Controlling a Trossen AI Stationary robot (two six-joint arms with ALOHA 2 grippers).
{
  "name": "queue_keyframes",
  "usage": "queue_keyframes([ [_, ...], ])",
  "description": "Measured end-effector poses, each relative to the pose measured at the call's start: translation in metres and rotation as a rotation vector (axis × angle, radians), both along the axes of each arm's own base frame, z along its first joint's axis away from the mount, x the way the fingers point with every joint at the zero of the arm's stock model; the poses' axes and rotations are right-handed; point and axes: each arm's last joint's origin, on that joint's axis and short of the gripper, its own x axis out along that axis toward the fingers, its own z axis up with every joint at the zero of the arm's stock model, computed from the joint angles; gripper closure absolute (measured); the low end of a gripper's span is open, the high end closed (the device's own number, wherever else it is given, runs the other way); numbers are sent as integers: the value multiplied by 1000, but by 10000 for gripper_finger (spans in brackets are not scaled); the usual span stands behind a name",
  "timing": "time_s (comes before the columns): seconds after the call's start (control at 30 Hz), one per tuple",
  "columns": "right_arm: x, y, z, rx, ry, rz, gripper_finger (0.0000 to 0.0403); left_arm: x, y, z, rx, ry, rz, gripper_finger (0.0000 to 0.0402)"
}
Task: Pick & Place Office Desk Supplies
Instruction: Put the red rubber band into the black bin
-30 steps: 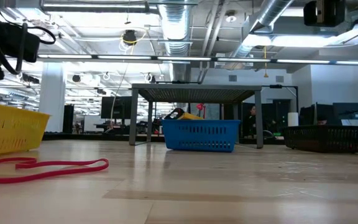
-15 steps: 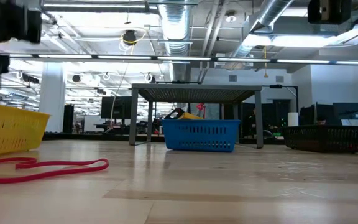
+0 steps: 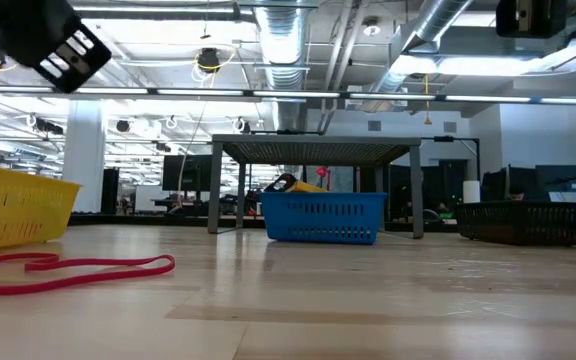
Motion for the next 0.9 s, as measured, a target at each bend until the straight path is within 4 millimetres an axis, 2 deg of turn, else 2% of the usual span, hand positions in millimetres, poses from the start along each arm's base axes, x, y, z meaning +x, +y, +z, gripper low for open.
queue_keyframes([
  [0.17,0,0,0,6,0,-4,301,18,-17,-19,101,62,-146,276],
  [0.33,0,0,0,9,-3,-5,301,35,-29,-33,189,91,-263,255],
  [0.6,1,1,3,22,-25,-5,301,50,-21,-53,246,155,-262,195],
  [0.9,1,1,3,19,-26,-11,301,53,-20,-67,333,172,-325,141],
])
